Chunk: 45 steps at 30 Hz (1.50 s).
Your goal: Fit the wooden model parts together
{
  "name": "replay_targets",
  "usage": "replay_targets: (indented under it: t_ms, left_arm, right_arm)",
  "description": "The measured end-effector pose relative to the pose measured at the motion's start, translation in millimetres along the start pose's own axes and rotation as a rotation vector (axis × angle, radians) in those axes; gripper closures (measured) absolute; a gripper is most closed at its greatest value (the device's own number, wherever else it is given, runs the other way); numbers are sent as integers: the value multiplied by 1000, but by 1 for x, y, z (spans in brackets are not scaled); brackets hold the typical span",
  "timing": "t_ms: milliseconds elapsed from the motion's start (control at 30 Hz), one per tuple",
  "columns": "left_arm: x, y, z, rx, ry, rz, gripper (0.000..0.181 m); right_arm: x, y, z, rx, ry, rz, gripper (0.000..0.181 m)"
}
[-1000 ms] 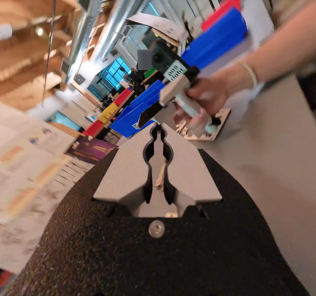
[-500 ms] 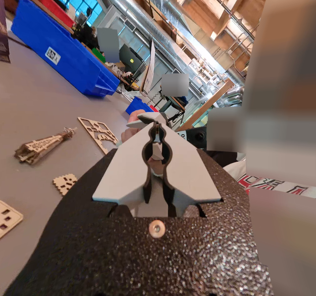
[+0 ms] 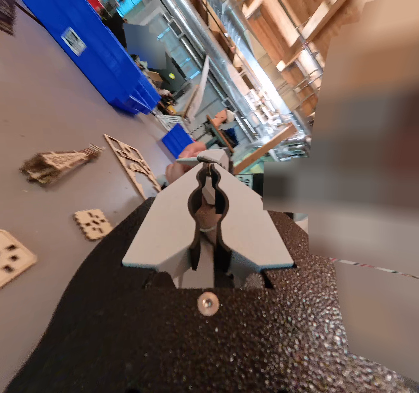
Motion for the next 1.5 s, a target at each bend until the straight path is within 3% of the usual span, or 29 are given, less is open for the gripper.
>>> replay_targets:
  t_ms: [33,133,233,300,400,467,533,633,700,800,933,1067,1167,1233,1300,1500]
  left_arm:
    - [-3,-2,0,-38,58,20,179]
    - [-10,-10,5,-211,396,28,173]
    - [-6,-7,13,-395,872,-81,164]
    - [-1,1,15,-443,1116,-174,166]
    - [-2,20,12,-449,1282,-273,170]
    - [-15,31,5,-531,1328,-270,175]
    - [-31,42,-3,-578,1337,-267,170]
    - [-51,60,-9,-500,1275,-255,154]
    - [-64,72,-15,-479,1155,-265,137]
    - [-69,87,-22,-381,890,-383,135]
    - [-81,95,-32,-390,782,-420,122]
    - [-78,91,-28,-285,627,-384,130]
    - [-83,86,-25,-288,603,-300,141]
    - [-83,84,-26,-306,599,-320,149]
    - [-80,85,-30,-332,593,-352,141]
    - [-77,86,-33,-352,582,-326,141]
  right_arm:
    - [2,0,2,27,-16,-34,173]
    - [10,-1,11,104,-34,-153,173]
    - [16,3,8,97,-125,-270,173]
    - [20,7,5,49,-229,-349,173]
    - [35,9,3,-11,-358,-399,173]
    - [47,9,5,-4,-365,-365,173]
    - [60,7,8,38,-348,-351,173]
    - [63,-1,21,55,-375,-335,173]
    - [70,-9,32,127,-350,-339,174]
    - [78,-20,48,230,-239,-306,174]
    - [86,-23,53,285,-154,-306,173]
    - [84,-22,52,276,-156,-293,173]
    - [84,-20,49,258,-170,-303,173]
    - [82,-19,48,251,-188,-306,173]
    - [80,-17,45,243,-210,-309,173]
    - [75,-16,42,237,-236,-298,173]
Point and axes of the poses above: each gripper's, where its closed fingertips meet, y out along the fingers, x out of its underside, z = x × y across the jaws, the point moved 8 cm from there along -y, back along the fingers, and after that the axes turned 13 degrees about -y, right-handed, at the moved point
